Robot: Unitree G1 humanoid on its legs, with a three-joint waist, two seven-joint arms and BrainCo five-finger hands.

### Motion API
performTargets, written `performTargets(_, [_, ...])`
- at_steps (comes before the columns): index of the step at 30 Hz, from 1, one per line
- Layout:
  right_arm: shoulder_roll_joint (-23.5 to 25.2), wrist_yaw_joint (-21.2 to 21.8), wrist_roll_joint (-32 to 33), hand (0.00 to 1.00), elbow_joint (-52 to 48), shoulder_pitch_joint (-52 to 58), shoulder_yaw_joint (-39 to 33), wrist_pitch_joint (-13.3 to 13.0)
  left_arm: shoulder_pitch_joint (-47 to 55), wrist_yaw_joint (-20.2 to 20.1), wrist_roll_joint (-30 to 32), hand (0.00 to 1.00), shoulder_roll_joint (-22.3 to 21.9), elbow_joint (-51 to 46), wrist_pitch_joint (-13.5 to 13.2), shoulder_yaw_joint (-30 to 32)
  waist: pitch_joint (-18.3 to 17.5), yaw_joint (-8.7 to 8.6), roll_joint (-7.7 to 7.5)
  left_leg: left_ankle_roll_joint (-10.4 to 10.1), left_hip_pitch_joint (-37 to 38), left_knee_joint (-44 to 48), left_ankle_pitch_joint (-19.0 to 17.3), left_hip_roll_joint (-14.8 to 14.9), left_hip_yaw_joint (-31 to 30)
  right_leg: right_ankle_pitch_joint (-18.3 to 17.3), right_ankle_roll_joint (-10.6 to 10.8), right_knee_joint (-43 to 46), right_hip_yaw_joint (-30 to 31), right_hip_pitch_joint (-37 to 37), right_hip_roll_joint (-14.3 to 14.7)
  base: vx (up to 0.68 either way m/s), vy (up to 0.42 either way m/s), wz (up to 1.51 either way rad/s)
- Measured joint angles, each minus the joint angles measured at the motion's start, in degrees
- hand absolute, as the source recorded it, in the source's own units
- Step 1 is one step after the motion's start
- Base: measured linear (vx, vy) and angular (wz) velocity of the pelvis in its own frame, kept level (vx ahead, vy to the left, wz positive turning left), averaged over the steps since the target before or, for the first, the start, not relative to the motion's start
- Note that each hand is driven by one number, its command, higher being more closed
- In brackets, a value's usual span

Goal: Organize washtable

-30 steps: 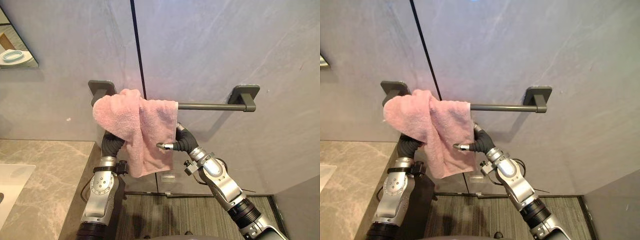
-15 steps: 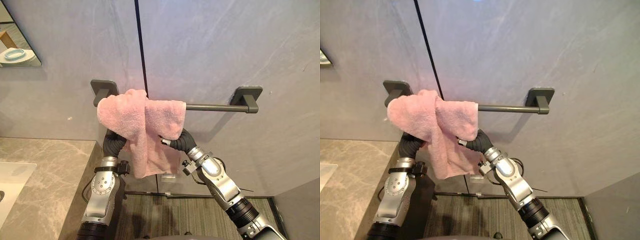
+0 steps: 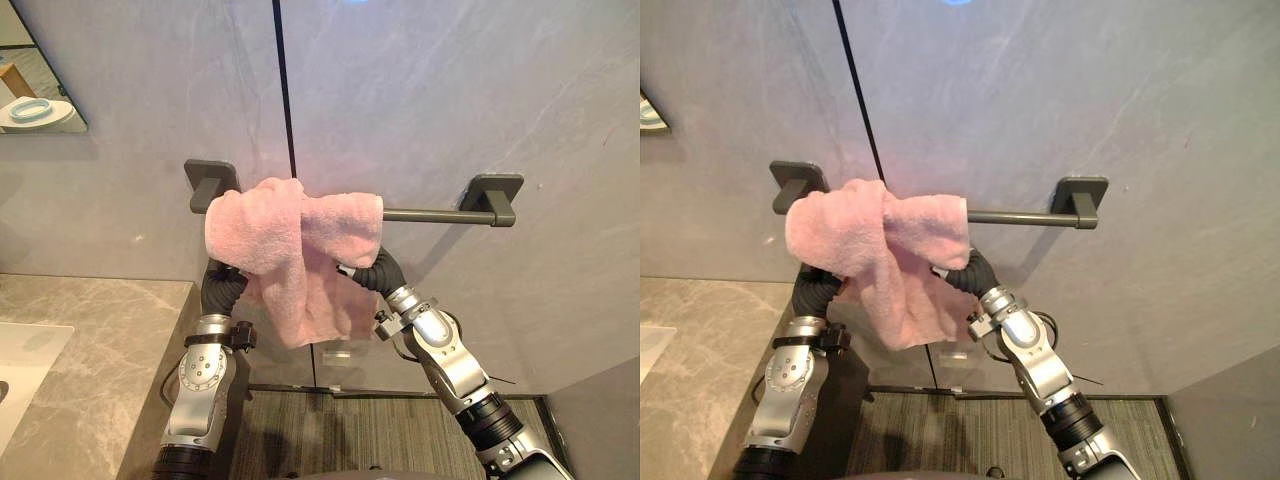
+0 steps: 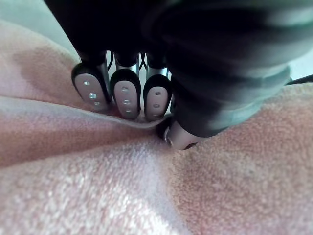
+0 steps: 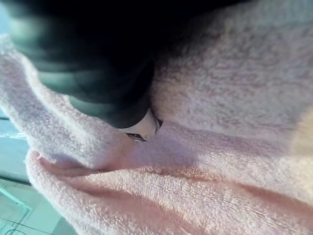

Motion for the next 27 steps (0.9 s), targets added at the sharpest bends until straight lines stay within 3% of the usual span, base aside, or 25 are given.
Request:
performTargets(11, [-0.59,0.24,-0.53,1.00,-2.77,3.27,-7.41,-1.35,1.00,-0.25,-0.03,1.00,0.00,0.00,-0.55,3.92,0.09,-0.08,-0.33,0.07,0.21,-0.23,0.29,-0.07,0.02,0.05,0.08,0.05,-0.04,0.13,-0.08,0.00,0.000,0.00])
performTargets(27, [-0.62,-0.06,-0.61,1.00,-4.77,6.94,-16.62,-2.00,1.01,-1.51,-0.02,1.00,-0.02,-0.01,-0.61,4.81,0.25,-0.71,-0.79,0.07,0.39,-0.23,0.29,-0.15,0.12,0.07,0.12,0.12,0.20,0.16,-0.54,0.00,0.000,0.00])
